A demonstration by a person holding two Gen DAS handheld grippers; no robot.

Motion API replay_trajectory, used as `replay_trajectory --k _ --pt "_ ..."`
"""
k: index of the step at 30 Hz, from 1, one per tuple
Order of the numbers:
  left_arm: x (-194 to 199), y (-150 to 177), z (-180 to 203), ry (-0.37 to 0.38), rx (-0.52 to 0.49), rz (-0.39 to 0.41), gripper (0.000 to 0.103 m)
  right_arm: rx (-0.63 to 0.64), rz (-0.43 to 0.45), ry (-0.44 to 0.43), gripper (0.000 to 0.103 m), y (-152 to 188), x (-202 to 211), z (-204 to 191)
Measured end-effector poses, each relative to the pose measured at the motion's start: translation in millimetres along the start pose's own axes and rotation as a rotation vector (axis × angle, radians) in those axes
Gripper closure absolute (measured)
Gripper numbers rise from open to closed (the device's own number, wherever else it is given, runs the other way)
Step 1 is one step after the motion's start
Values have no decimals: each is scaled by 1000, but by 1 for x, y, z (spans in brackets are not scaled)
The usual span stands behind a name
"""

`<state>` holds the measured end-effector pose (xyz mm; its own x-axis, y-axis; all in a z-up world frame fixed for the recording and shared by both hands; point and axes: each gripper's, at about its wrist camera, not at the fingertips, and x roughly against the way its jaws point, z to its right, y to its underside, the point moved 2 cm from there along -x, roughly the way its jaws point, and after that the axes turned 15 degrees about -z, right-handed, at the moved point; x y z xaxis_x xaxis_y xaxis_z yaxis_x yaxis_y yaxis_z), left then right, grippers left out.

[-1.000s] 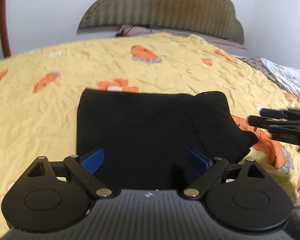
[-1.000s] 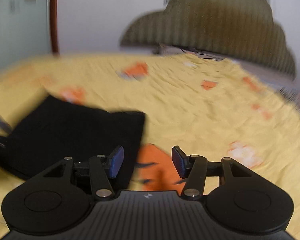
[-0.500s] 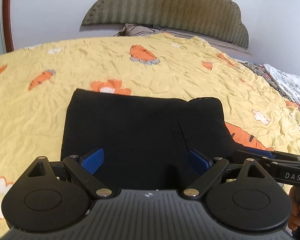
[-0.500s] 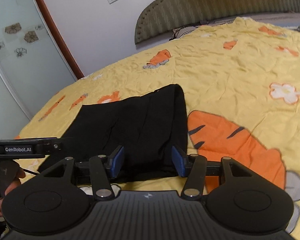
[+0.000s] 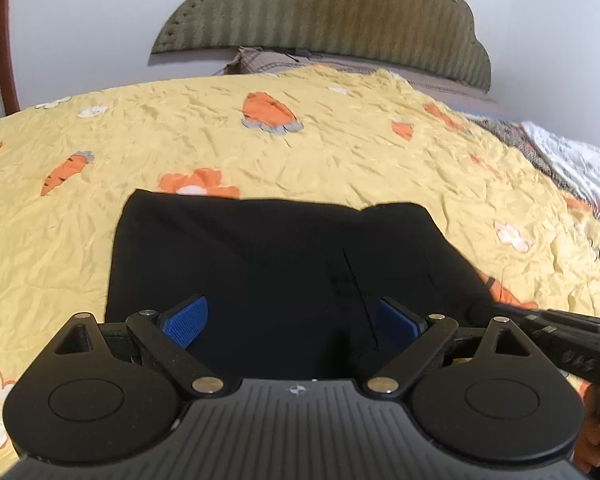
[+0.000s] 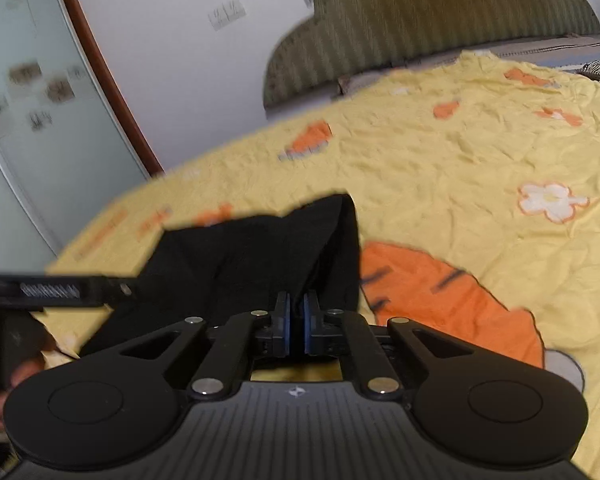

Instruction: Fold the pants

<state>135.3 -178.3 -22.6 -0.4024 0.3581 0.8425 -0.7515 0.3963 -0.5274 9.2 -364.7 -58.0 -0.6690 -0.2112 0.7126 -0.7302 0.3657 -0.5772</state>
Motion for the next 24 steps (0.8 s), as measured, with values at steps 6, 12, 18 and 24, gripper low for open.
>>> replay_trajectory --k 6,12,18,24 --pt "-12 -3 6 -21 -25 -30 10 -9 -2 0 91 -9 7 3" --pt "-22 -21 10 -9 -21 -33 10 169 4 27 91 -67 -15 -11" --pt "-51 -30 16 -90 -40 -77 12 226 -115 132 91 -108 -96 -8" --pt "-37 -22 14 -56 -41 -36 6 229 -37 98 91 -99 -57 -19"
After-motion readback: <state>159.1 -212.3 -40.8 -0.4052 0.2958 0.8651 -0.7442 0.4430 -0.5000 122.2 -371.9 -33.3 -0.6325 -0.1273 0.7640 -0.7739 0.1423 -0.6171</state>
